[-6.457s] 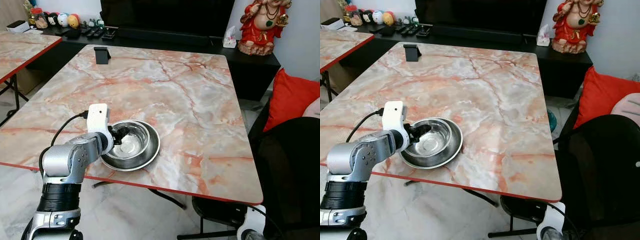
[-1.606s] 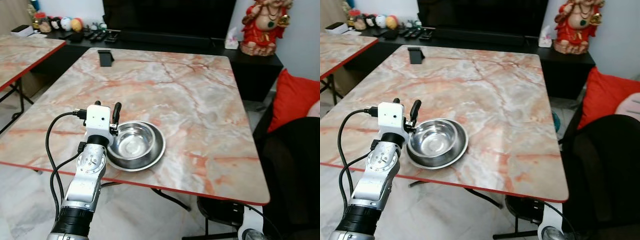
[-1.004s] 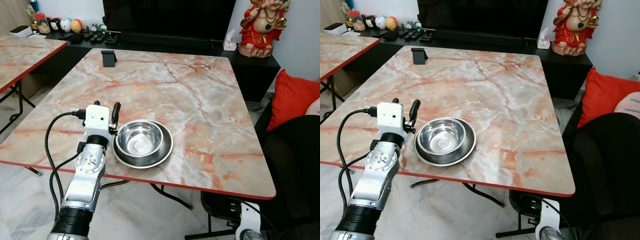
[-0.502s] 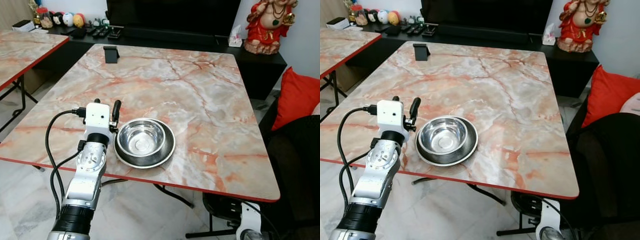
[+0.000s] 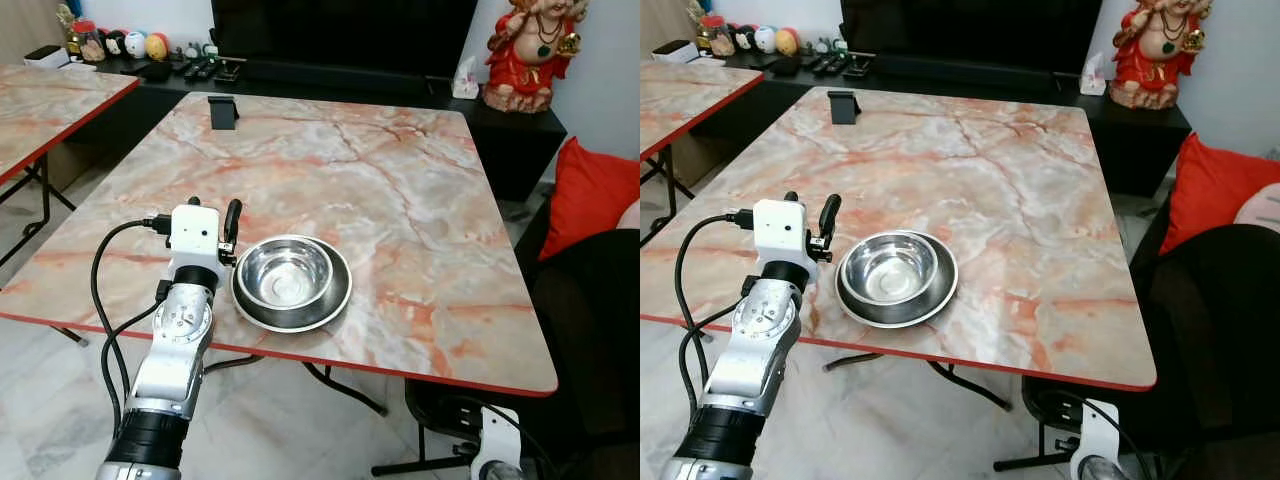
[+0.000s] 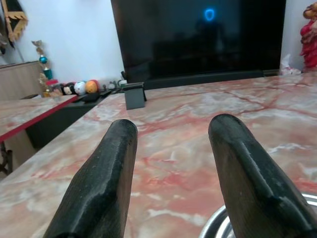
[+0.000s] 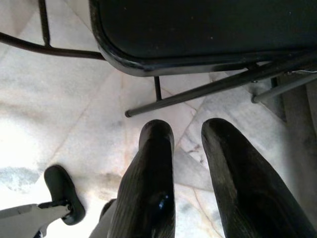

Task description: Setting the table

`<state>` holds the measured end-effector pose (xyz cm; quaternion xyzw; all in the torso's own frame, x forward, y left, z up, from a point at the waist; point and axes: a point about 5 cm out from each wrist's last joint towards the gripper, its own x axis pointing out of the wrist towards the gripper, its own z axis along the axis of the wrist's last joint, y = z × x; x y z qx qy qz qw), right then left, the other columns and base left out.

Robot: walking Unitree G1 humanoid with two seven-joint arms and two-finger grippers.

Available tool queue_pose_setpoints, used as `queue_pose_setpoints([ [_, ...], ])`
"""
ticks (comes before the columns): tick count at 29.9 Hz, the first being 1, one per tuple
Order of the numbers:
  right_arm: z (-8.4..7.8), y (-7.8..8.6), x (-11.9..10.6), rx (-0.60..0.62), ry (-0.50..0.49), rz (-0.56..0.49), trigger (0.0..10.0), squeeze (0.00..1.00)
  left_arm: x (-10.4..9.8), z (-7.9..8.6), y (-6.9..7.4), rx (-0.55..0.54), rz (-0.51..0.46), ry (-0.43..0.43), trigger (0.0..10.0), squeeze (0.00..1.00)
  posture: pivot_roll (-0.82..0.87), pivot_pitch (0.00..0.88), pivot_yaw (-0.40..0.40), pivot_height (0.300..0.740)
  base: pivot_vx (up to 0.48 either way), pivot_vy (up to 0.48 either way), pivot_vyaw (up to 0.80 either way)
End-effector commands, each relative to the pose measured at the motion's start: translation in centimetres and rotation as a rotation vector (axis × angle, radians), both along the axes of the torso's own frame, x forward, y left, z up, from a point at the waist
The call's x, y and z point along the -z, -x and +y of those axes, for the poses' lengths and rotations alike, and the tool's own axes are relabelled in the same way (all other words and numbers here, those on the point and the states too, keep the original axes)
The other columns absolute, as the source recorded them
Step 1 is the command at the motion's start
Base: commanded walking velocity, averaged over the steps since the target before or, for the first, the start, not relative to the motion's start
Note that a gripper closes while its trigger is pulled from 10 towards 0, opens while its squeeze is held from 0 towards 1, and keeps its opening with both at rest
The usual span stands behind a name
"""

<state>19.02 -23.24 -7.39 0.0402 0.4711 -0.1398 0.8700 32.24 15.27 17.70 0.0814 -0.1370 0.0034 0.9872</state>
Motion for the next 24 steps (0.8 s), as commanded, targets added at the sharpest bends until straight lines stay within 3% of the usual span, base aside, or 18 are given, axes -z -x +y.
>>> queue_pose_setpoints([
  [1, 0.04, -0.06, -0.02, -0.004, -0.004, 0.002, 10.0, 0.00, -0.33, 0.18, -0.14, -0.007, -0.013, -0.008, 10.0, 0.00, 0.00, 0.000, -0.014, 0.740, 0.000, 0.300, 0.00],
  [24, -0.01, -0.35, -0.17, -0.002, -0.006, 0.000, 10.0, 0.00, -0.58, 0.13, -0.40, -0.014, -0.016, -0.005, 10.0, 0.00, 0.00, 0.000, -0.018, 0.740, 0.000, 0.327, 0.00],
])
